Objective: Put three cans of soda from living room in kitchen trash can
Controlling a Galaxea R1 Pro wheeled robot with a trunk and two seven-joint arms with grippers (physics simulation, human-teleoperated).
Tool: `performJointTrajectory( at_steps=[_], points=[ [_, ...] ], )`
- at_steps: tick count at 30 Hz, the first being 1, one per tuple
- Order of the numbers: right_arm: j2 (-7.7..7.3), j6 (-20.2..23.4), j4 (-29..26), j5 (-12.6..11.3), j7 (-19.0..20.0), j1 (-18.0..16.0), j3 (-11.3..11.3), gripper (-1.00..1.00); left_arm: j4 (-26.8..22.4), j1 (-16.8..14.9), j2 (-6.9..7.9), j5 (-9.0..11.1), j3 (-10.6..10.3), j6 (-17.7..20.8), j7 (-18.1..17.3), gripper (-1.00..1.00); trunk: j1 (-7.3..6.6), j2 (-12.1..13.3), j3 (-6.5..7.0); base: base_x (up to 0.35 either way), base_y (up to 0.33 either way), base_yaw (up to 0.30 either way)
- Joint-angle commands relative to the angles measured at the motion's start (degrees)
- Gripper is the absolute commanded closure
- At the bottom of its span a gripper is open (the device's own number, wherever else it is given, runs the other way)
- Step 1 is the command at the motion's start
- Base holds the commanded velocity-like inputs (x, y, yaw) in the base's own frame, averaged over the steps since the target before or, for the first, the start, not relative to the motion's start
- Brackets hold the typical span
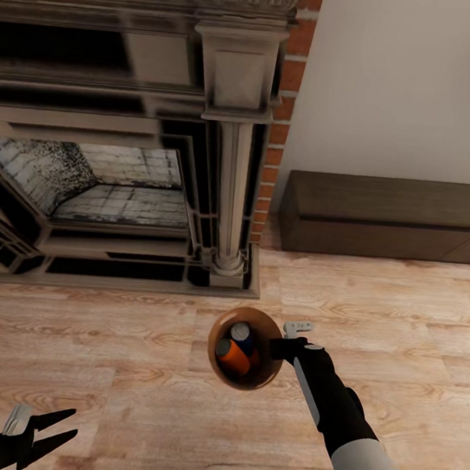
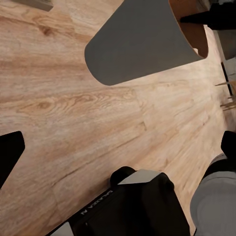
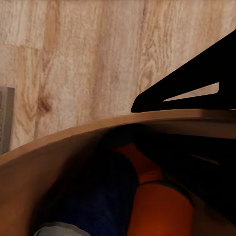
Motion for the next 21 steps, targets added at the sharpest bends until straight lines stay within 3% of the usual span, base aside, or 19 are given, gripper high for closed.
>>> performJointTrajectory(
  at_steps=[1, 14, 21],
  points=[
    [0.01, 0.0, 0.0, -0.6, 0.2, 0.0, 0.0, 1.0, 0.0, 0.0, 0.01, 0.0, 0.0, 0.0, 0.0, -1.0, 0.22, -0.4, -0.18, 0.0, 0.0, 0.0],
    [0.02, -0.2, -0.2, -0.9, 0.4, 0.0, 0.0, 1.0, -0.1, 0.0, 0.04, 0.0, 0.1, 0.0, 0.0, -1.0, 3.08, -5.6, -2.52, 0.0, 0.0, 0.0],
    [0.08, -5.7, -0.4, -0.9, 0.6, 0.0, 0.2, 1.0, -0.1, 0.0, 0.04, 0.0, 0.1, 0.0, 0.0, -1.0, 3.52, -6.4, -2.87, 0.0, 0.0, 0.0]
  ],
)
